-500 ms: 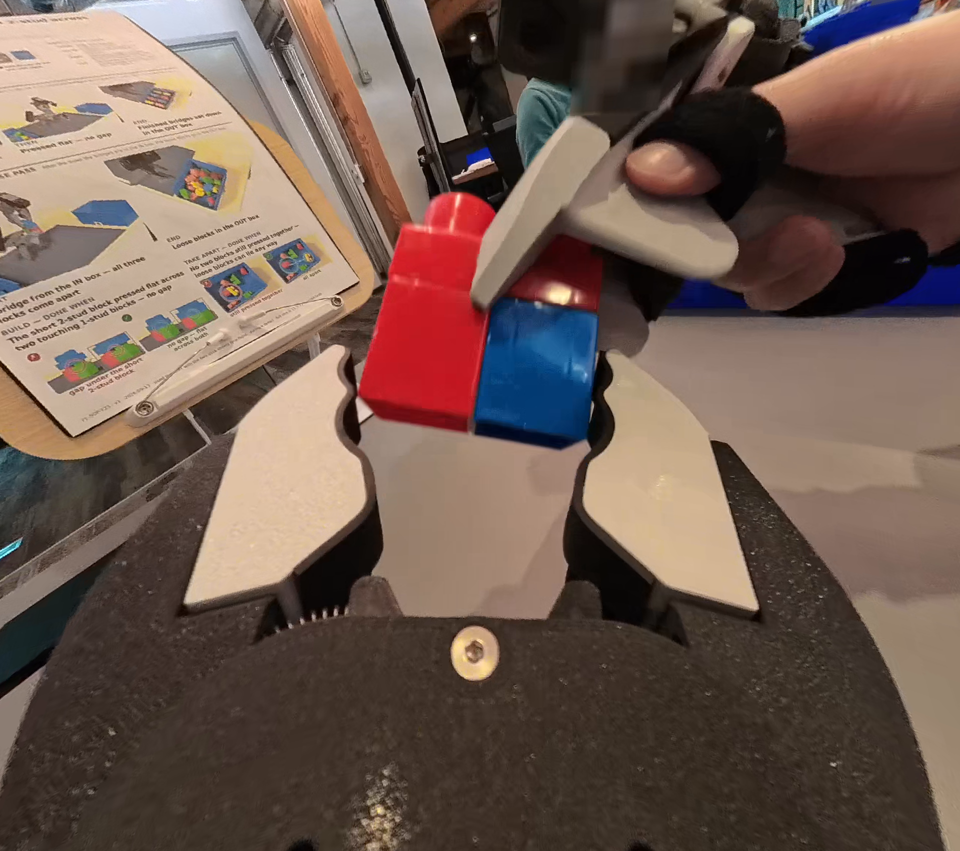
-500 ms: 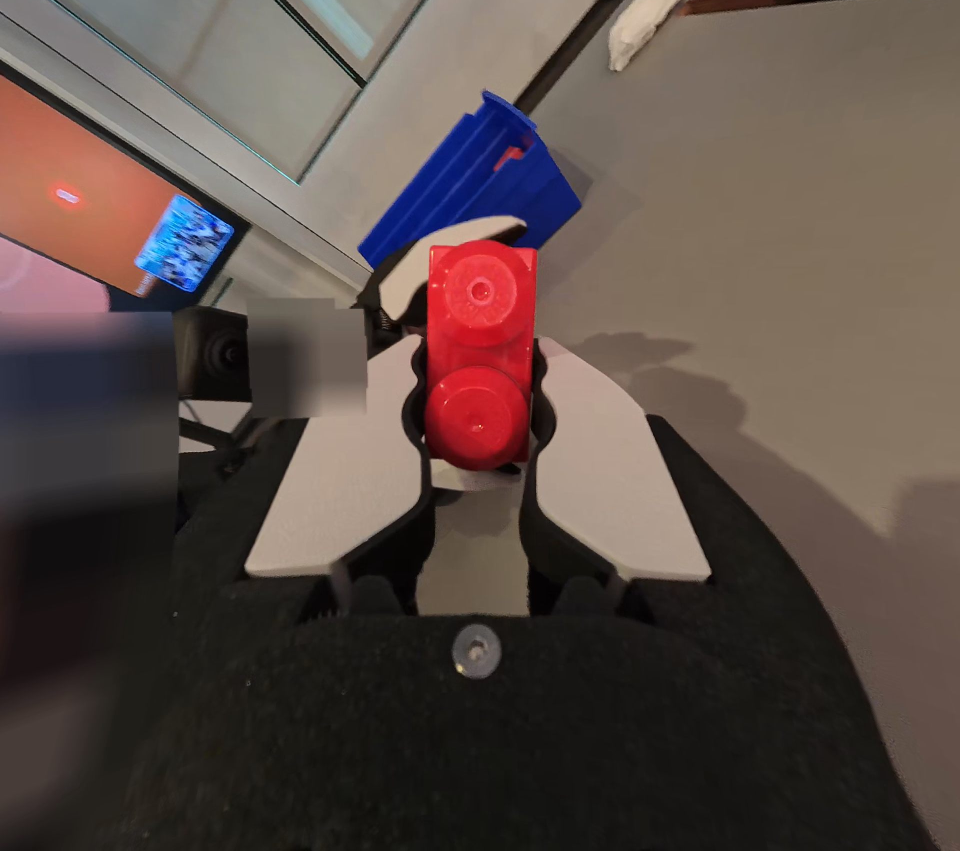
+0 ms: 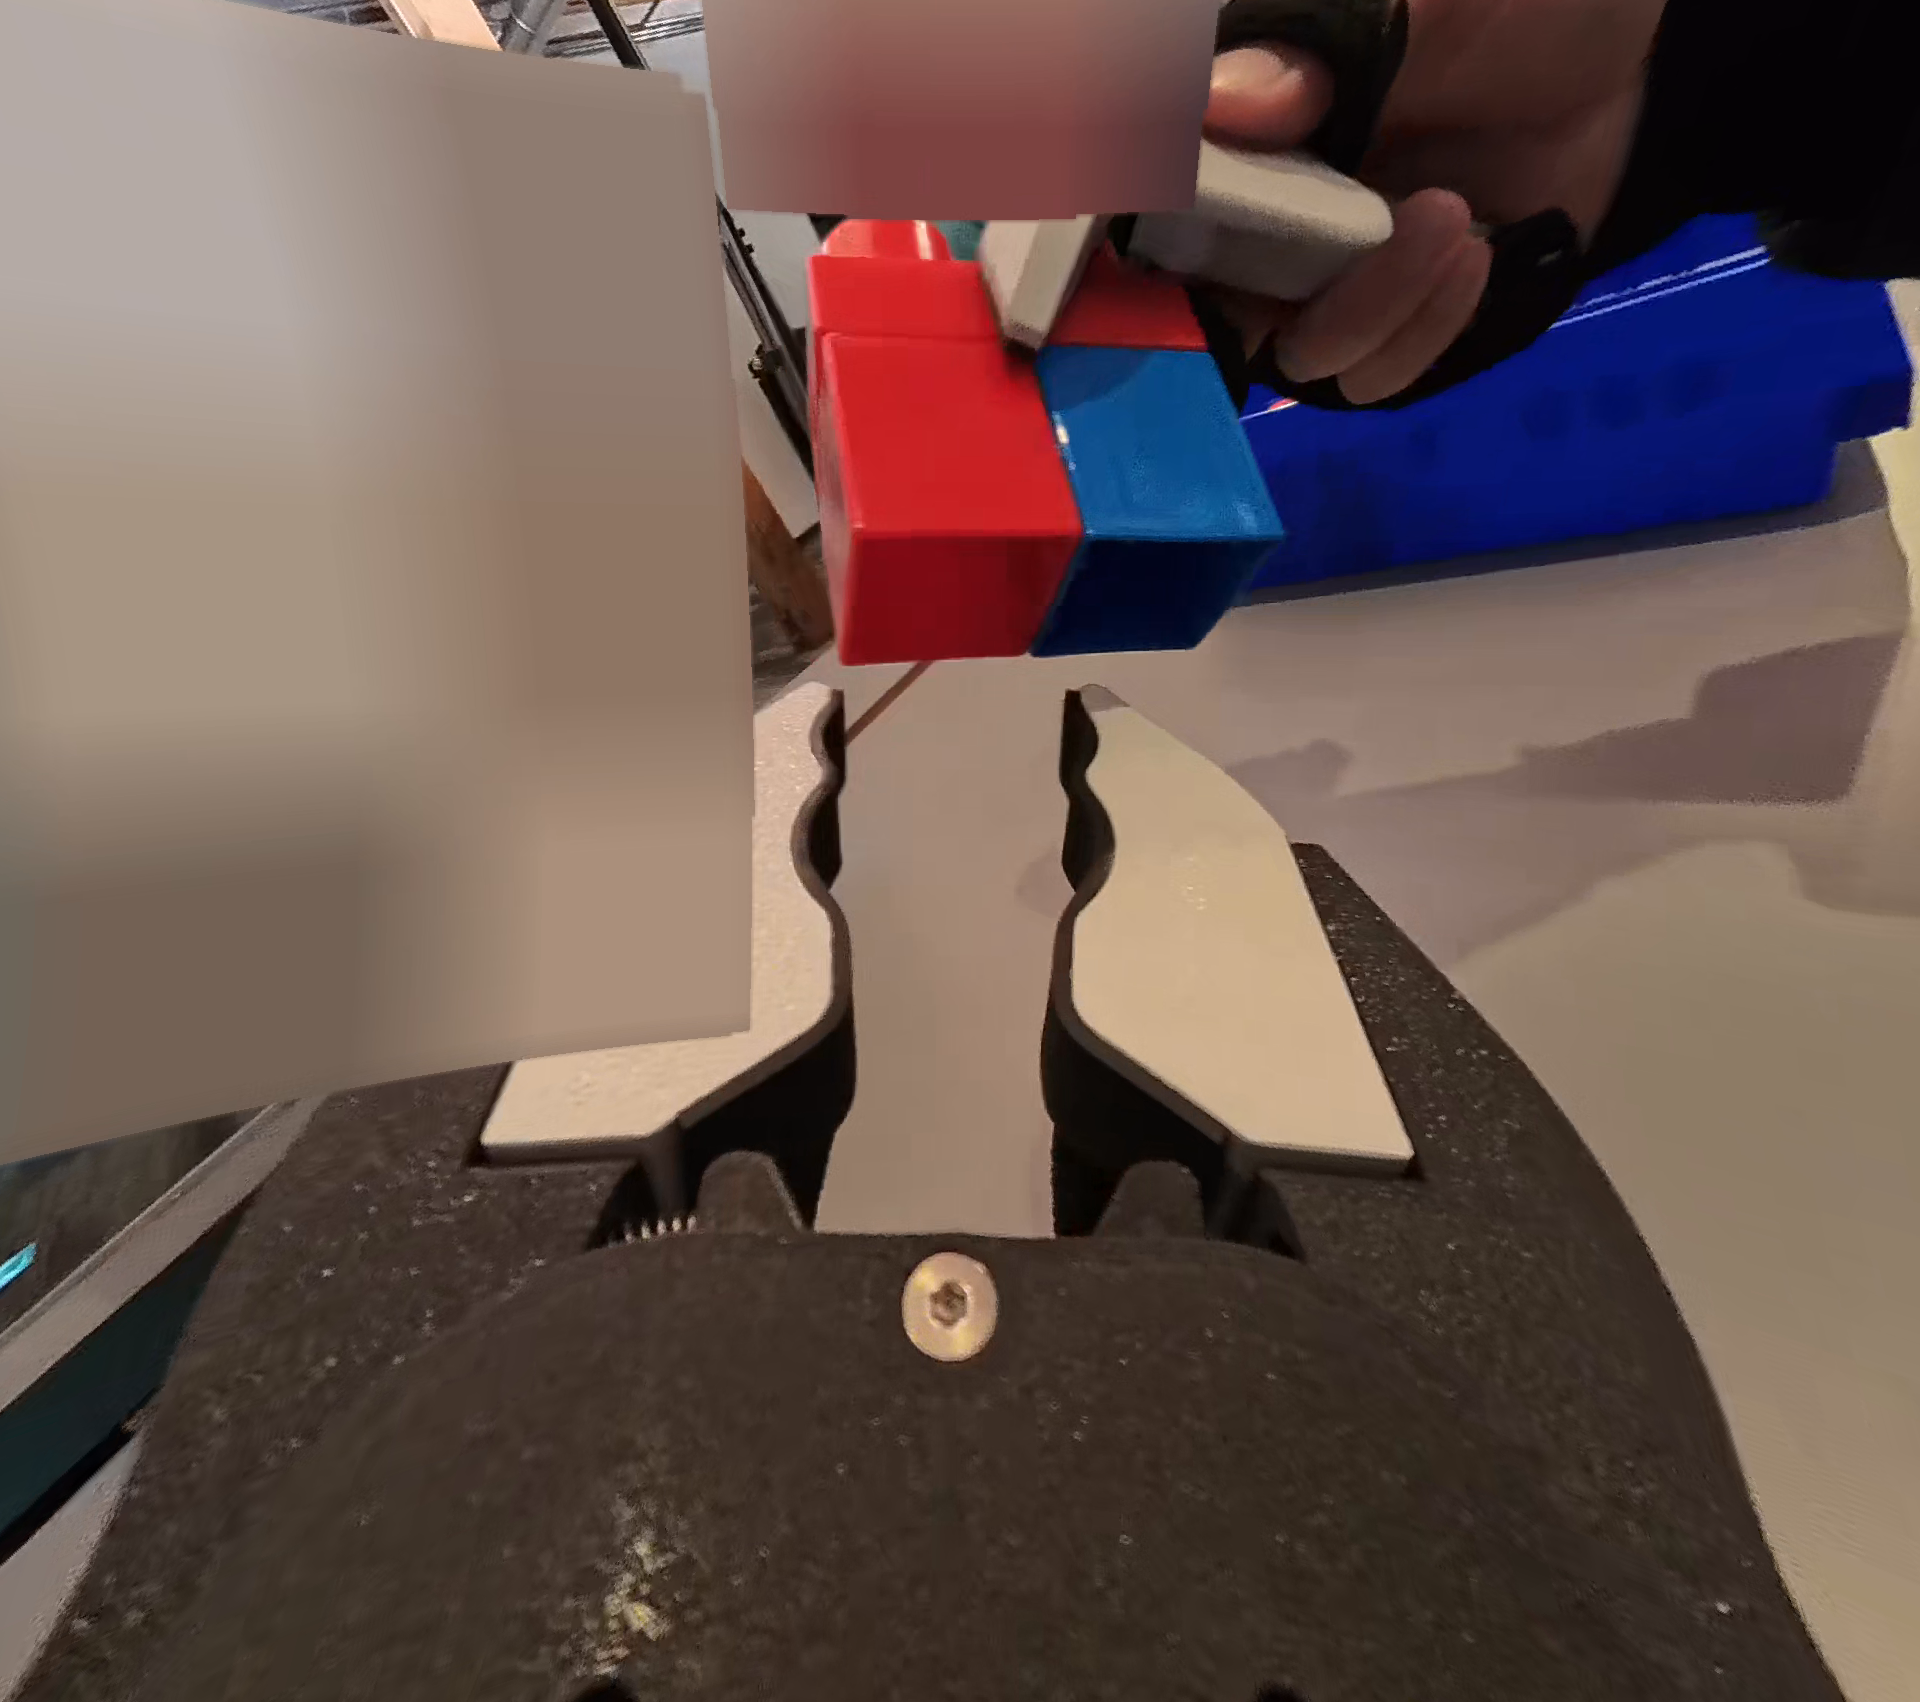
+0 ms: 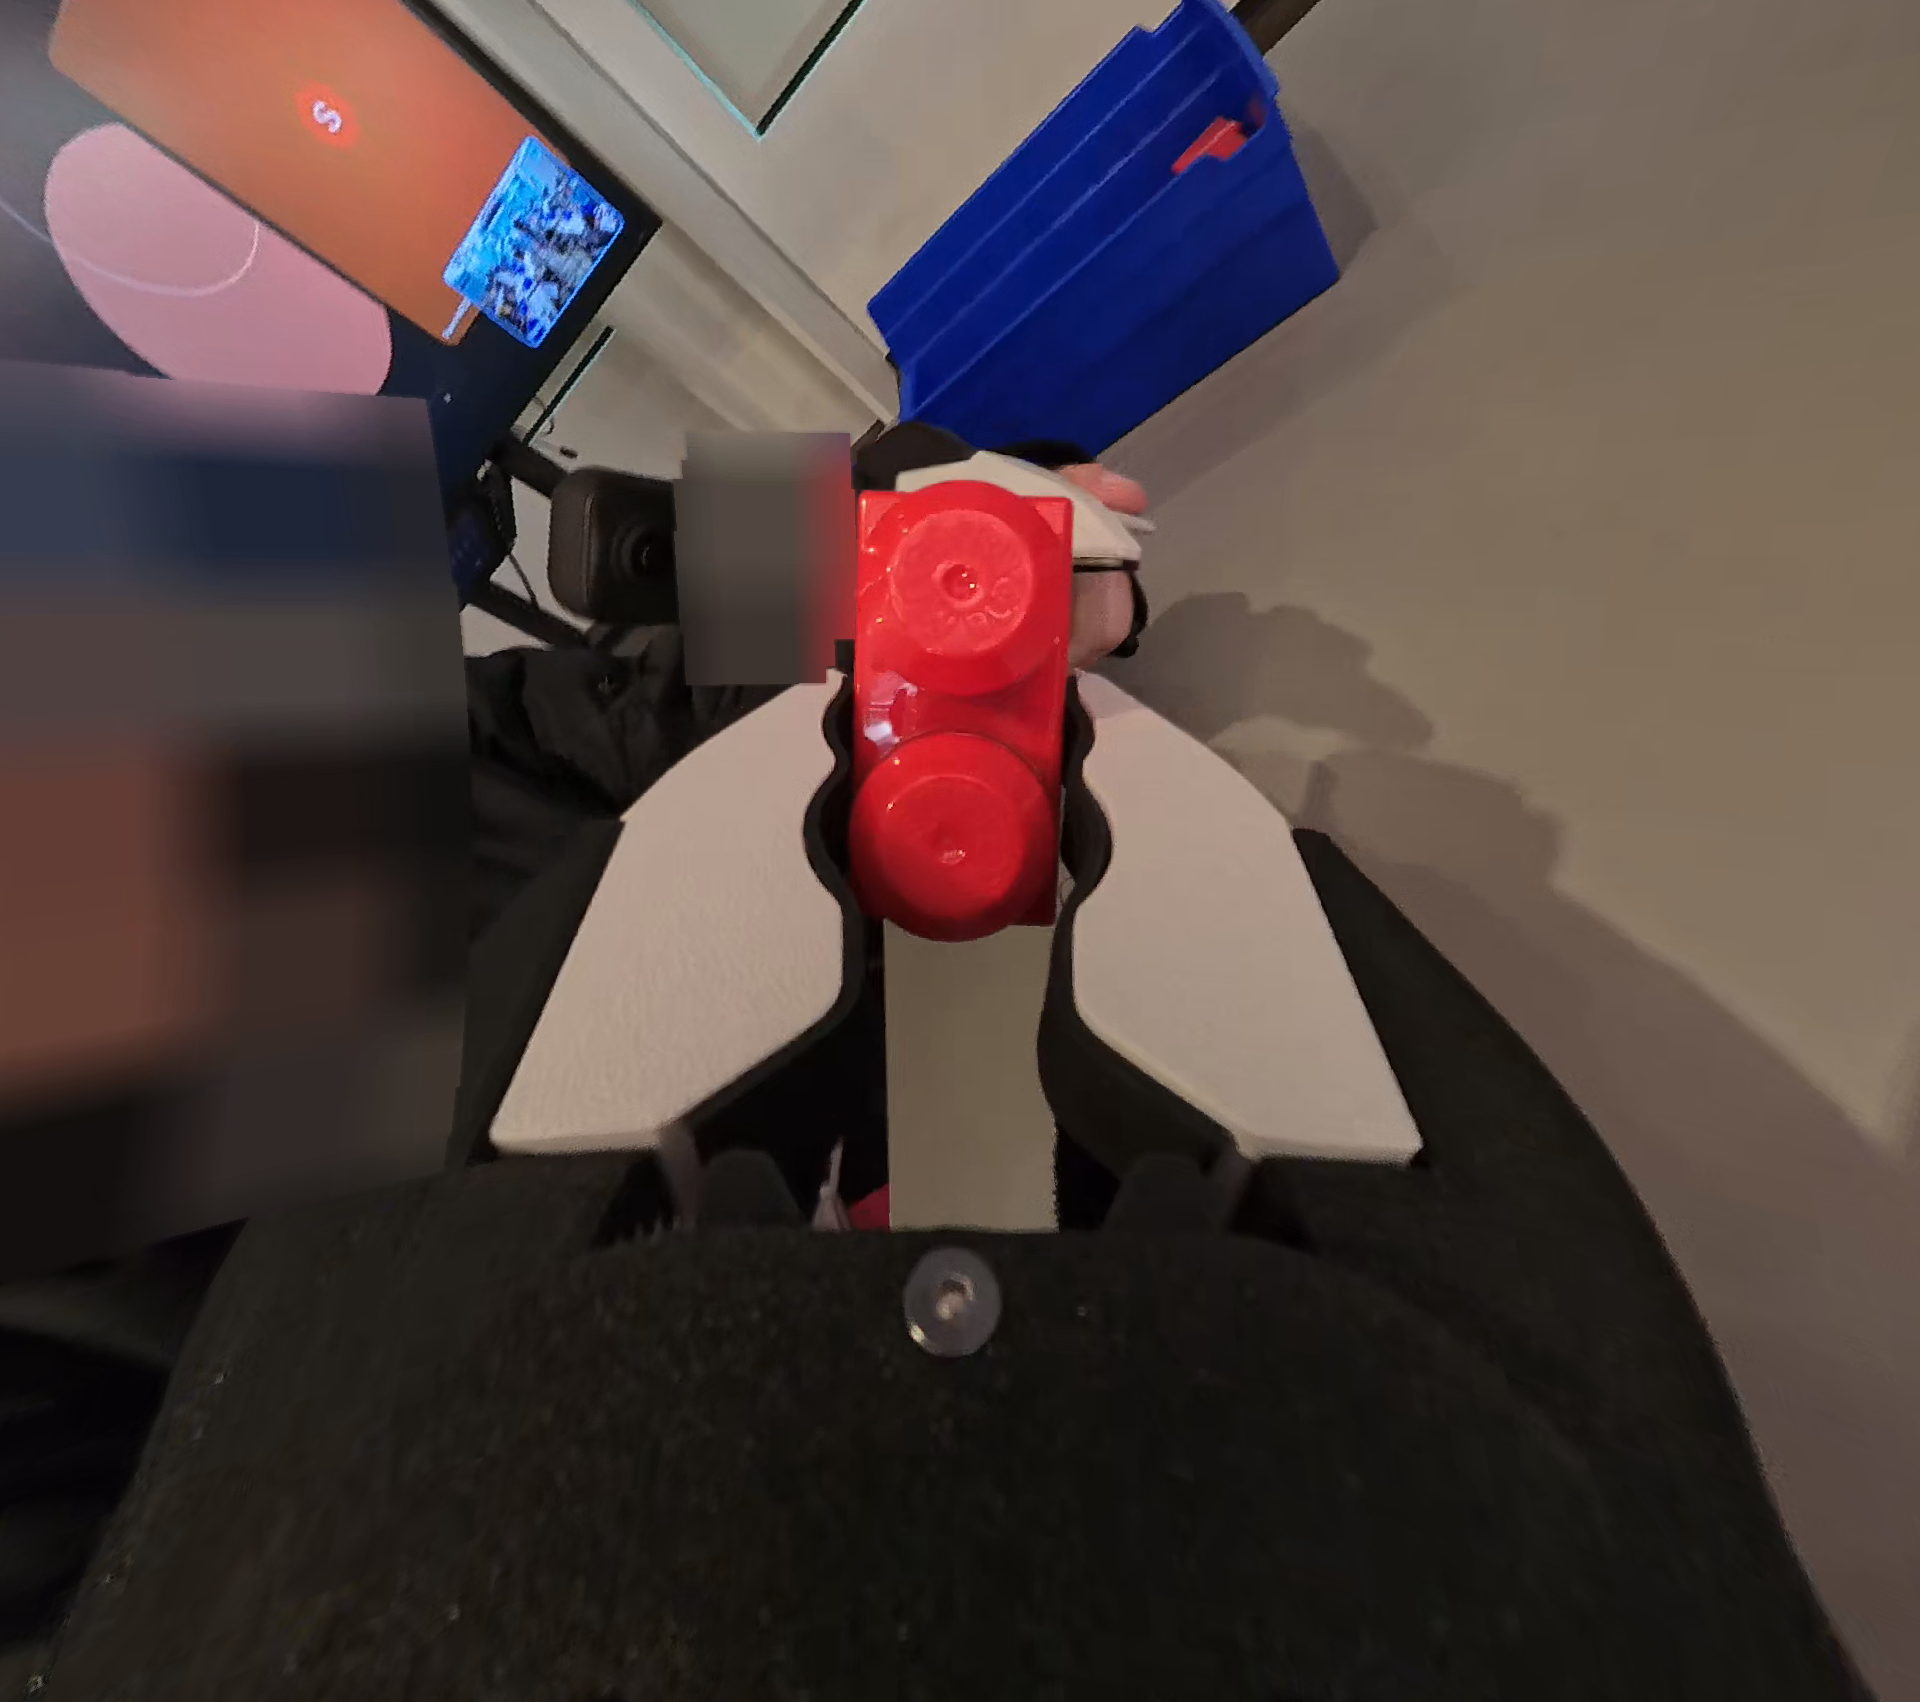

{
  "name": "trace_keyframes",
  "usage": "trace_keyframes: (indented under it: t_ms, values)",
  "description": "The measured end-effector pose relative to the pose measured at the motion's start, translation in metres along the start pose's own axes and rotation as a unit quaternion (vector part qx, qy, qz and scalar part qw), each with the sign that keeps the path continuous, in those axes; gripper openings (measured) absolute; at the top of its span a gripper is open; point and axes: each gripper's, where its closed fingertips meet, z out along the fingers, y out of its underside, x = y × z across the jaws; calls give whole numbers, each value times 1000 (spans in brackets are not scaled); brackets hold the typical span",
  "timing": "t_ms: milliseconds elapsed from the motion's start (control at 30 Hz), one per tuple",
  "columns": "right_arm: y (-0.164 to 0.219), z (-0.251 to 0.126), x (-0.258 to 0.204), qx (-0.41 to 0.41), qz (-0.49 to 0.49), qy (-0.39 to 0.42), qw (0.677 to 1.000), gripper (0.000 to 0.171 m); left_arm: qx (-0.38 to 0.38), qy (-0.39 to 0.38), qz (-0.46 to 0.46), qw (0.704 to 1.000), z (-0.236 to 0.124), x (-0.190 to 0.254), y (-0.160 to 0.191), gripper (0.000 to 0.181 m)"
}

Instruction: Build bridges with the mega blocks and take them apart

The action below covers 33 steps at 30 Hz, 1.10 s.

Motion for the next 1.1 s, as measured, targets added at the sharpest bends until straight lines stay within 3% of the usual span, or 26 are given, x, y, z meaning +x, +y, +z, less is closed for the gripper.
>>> trace_keyframes:
  t_ms: [167, 400, 600, 700, 900, 1100]
  values:
    - [15, -2, -6, -57, -73, -12, 996, 36, 20, 46, -31, 998, -5, 7, -5, 1]
    - [19, -4, -12, -67, -144, 0, 987, 36, 13, 82, -93, 992, -4, 9, -2, 0]
    - [17, -10, -22, -53, -246, 40, 967, 36, -20, 138, -190, 972, 1, 15, 10, 25]
    - [22, -12, -17, -84, -285, 87, 951, 36, -3, 189, -221, 957, -1, 27, 2, 42]
    - [27, -3, -15, -121, -284, 106, 945, 36, -12, 241, -220, 945, -1, 50, -1, 50]
    - [35, 10, -9, -170, -274, 107, 941, 36, 17, 288, -290, 913, -6, 55, -14, 41]
